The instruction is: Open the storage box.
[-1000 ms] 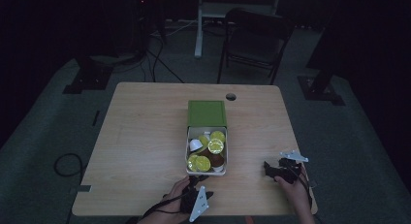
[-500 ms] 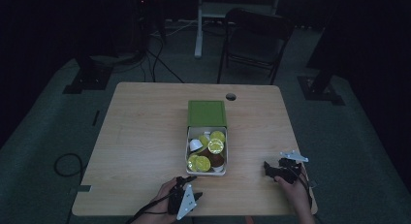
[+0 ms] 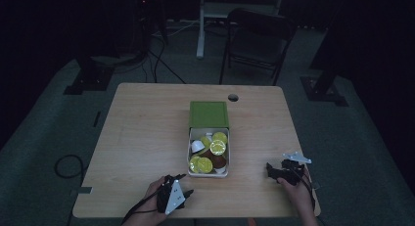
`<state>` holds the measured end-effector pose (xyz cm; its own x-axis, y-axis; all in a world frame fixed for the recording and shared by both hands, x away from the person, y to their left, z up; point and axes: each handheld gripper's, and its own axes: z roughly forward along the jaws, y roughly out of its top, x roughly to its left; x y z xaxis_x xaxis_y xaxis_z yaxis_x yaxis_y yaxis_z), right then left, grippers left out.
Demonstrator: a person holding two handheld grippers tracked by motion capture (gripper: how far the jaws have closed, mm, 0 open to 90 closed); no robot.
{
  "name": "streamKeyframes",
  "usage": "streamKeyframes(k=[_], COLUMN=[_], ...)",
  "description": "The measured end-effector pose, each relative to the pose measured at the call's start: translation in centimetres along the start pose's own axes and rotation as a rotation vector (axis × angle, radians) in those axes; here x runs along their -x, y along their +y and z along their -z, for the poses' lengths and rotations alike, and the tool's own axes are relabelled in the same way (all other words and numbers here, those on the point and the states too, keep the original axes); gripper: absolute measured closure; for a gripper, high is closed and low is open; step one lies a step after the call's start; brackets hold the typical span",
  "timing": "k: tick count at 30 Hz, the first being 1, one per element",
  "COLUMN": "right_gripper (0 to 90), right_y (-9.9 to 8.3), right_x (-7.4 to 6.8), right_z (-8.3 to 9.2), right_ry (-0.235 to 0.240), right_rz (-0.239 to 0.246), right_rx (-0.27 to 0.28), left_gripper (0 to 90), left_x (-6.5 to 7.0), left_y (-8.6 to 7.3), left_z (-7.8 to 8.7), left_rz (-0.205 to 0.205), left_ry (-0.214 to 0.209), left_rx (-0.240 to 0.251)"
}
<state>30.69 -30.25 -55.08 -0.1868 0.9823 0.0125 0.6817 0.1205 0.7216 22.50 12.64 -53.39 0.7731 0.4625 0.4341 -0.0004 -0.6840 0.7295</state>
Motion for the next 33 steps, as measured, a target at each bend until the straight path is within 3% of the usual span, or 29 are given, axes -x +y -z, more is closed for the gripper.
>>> streamKeyframes(k=[17,23,24,33], right_gripper=[11.6,11.6,11.6,11.6], right_y=[0.0,0.0,0.0,0.0], right_x=[0.0,0.0,0.0,0.0], right_z=[0.0,0.0,0.0,0.0], right_ry=[0.0,0.0,0.0,0.0], right_rz=[0.0,0.0,0.0,0.0], right_rx=[0.0,0.0,0.0,0.0], left_gripper=[41.8,41.2,41.2,41.1], left_x=[-2.5,-4.2,-4.7,-6.2], left_y=[-1.8,-3.0,-3.5,-5.2], left_z=[0.9,1.7,2.0,2.6], left_rz=[0.15,0.23,0.261,0.361], left_ry=[0.03,0.065,0.077,0.096], left_rx=[0.008,0.004,0.007,0.019])
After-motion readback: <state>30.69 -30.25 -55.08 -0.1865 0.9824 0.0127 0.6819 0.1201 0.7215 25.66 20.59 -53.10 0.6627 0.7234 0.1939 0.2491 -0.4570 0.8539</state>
